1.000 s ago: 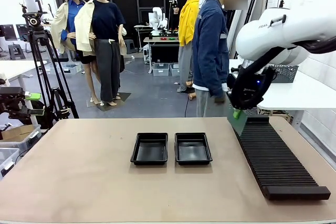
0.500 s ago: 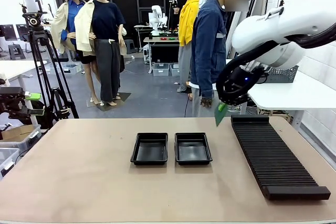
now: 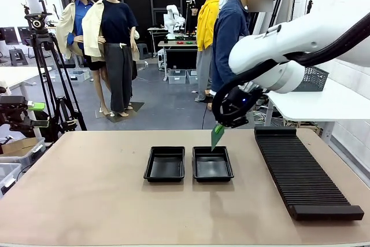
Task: Inspect and transfer BCBs to ESD trays.
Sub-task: Pick up the Blank PCB from the PCB Rack and place it in the left ESD tray.
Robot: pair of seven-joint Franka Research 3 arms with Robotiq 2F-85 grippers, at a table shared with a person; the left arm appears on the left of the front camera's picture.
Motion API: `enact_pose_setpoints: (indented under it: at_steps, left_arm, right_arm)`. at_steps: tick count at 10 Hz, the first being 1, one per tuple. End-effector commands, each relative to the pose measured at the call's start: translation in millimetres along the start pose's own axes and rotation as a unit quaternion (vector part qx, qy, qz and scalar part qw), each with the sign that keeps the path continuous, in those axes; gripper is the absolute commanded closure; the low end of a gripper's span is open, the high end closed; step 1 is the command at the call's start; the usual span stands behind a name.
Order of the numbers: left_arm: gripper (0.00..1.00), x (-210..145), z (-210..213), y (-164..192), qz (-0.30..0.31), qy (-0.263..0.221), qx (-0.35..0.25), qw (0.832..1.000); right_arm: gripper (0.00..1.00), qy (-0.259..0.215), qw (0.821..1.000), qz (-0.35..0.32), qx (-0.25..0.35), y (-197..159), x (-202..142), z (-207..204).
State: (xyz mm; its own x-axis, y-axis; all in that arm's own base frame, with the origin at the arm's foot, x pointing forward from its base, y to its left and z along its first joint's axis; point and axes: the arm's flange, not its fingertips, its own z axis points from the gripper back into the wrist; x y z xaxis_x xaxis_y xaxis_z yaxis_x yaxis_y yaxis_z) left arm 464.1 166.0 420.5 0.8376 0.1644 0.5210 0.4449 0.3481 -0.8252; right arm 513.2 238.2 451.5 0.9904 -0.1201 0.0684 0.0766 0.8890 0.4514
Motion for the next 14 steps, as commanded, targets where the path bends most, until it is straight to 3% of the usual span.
enact_pose_setpoints:
  at_steps: [1, 10, 12, 14]
  left_arm:
    - [0.0, 1.2, 1.7, -1.6, 0.005, -0.002, 0.001, 1.0]
    - [0.0, 1.2, 1.7, -1.6, 0.005, -0.002, 0.001, 1.0]
    - [0.0, 1.2, 1.7, -1.6, 0.005, -0.002, 0.001, 1.0]
    - [0.0, 1.2, 1.7, -1.6, 0.005, -0.002, 0.001, 1.0]
  right_arm:
    - [1.0, -0.008, 1.0, -0.007, 0.028, 17.7, 3.0, -12.1]
    - [1.0, 0.066, 0.991, 0.02, 0.114, 75.7, 7.5, -66.5]
    - [1.0, 0.093, 0.989, 0.022, 0.115, 84.8, 7.4, -88.1]
    - [1.0, 0.091, 0.989, 0.03, 0.111, 92.6, 5.6, -108.6]
